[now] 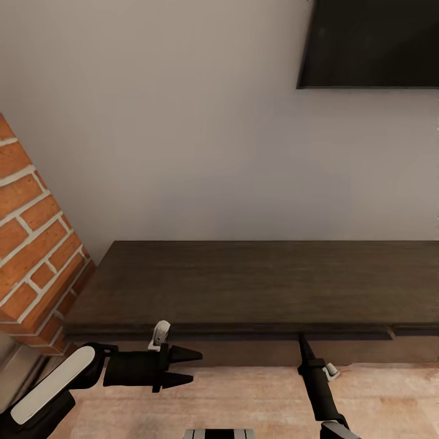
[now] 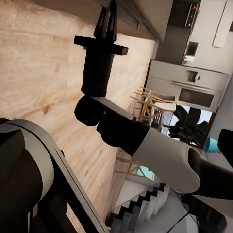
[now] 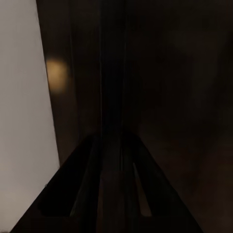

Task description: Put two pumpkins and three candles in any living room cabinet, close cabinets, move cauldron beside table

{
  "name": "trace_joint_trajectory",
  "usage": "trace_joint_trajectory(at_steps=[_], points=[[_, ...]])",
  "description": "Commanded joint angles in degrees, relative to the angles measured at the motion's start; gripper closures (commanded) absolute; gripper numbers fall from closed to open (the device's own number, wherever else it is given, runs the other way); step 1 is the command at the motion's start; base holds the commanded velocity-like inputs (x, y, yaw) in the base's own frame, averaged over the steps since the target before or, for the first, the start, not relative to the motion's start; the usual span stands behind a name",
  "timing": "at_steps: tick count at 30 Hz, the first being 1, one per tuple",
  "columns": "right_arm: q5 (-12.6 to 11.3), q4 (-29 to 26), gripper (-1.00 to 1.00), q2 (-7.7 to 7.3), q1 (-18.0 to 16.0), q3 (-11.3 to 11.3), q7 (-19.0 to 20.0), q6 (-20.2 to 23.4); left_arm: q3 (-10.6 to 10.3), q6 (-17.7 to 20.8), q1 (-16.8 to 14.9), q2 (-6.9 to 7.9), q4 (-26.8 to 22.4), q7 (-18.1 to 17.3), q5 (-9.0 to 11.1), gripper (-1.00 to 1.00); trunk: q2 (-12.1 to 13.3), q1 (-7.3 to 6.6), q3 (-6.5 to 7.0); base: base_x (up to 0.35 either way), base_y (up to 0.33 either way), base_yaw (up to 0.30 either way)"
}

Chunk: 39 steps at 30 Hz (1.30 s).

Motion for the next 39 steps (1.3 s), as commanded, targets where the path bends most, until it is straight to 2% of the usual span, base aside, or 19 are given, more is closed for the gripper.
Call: trace_joint_trajectory(at_steps=[1,29,39], points=[[-0.54,-0.05,1.0,-0.01,-0.03,0.98,0.5,0.28,-0.08,0.03,-0.05,0.04,-0.02,0.37,0.51,-1.0,-0.02,-0.04,-0.04,-0.202,0.0,0.0],[-0.54,0.03,1.0,-0.01,-0.03,0.98,0.5,0.28,-0.01,0.03,-0.05,0.04,-0.09,0.37,0.51,-1.0,-0.02,-0.04,-0.04,-0.225,0.0,0.0],[-0.54,0.03,1.0,-0.01,-0.03,0.98,0.5,0.32,0.01,0.03,-0.05,0.04,-0.11,0.37,0.51,-1.0,-0.02,-0.04,-0.04,-0.129,0.0,0.0]])
